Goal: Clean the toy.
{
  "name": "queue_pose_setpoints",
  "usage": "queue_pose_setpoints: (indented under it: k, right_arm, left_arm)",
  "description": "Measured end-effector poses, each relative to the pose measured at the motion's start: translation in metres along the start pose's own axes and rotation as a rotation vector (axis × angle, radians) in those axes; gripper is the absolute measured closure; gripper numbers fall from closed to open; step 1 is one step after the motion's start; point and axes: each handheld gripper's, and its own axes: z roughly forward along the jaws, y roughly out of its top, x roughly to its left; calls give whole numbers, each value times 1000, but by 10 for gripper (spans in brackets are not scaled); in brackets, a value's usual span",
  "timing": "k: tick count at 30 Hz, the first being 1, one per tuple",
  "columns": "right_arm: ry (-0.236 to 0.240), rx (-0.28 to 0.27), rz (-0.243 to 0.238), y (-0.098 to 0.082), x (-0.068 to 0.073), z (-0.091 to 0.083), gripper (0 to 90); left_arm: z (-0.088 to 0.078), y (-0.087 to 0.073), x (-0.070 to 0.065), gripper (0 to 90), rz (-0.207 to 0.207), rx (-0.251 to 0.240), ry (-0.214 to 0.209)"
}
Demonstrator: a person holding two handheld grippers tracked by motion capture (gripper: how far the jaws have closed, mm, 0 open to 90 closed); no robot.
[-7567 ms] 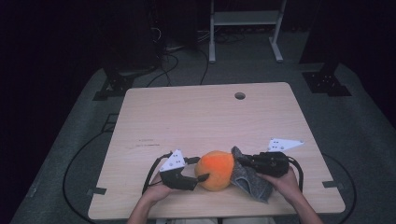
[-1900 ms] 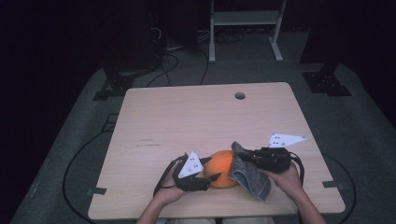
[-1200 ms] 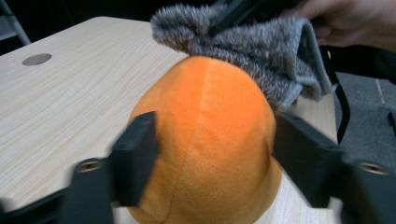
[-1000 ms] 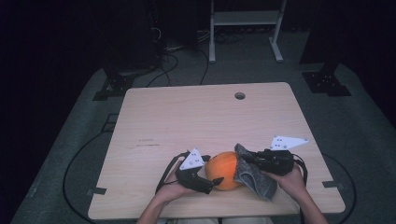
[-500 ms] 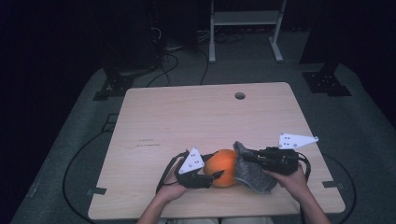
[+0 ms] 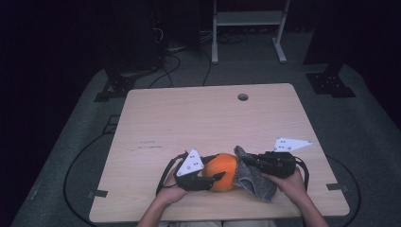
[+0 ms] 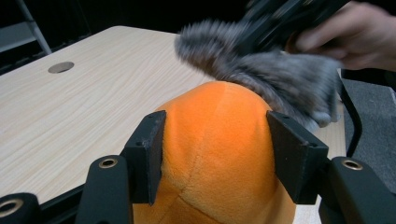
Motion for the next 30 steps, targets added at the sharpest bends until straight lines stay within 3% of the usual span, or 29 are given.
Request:
queue_pose_setpoints:
  k: [1,2,3,4,5,6,7,9,12,16,17,18,19,21,24,27,30]
  right_arm:
    - [0,0,0,0,0,0,809]
    - [32,-19,-10,5,6,1,808]
    - [41,-6,-51,9,16,8,808]
    - [41,-6,-51,9,16,8,808]
    - [22,43,-78,5,18,16,808]
    - [22,43,-78,5,18,16,808]
    - [41,53,-40,-1,11,18,809]
    - [41,54,-36,-3,9,17,809]
    - [31,52,-20,-5,4,11,808]
    - [0,60,-12,-7,-4,9,808]
    - [-37,70,15,-10,-12,6,808]
    - [-37,70,15,-10,-12,6,808]
    - [-78,96,26,-13,-17,2,808]
    - [-102,107,9,-11,-16,0,808]
    - [21,0,-9,6,-2,-9,809]
    - [101,-18,-58,16,14,-4,808]
    - [73,33,-100,16,22,8,807]
  left_arm:
    - [0,0,0,405,0,0,0]
    - [1,0,0,405,0,0,-1]
    - [3,0,-1,393,4,-3,-3]
    - [3,0,-1,369,4,-3,-3]
    - [4,-2,0,327,-2,3,-20]
    - [4,-2,0,281,-2,3,-20]
    - [3,-6,6,249,-30,-7,-39]
    - [2,-8,9,208,-42,-1,-38]
    - [10,-20,18,135,-105,28,-96]
    - [14,-24,17,191,-105,7,-103]
    - [14,-24,13,242,-80,-3,-82]
    - [14,-24,13,268,-80,-3,-82]
    - [14,-21,9,286,-59,5,-60]
    - [13,-18,8,293,-52,2,-47]
    - [7,-9,5,358,-48,3,-11]
    - [2,-2,5,367,-59,4,-15]
    - [1,1,1,367,-63,15,-14]
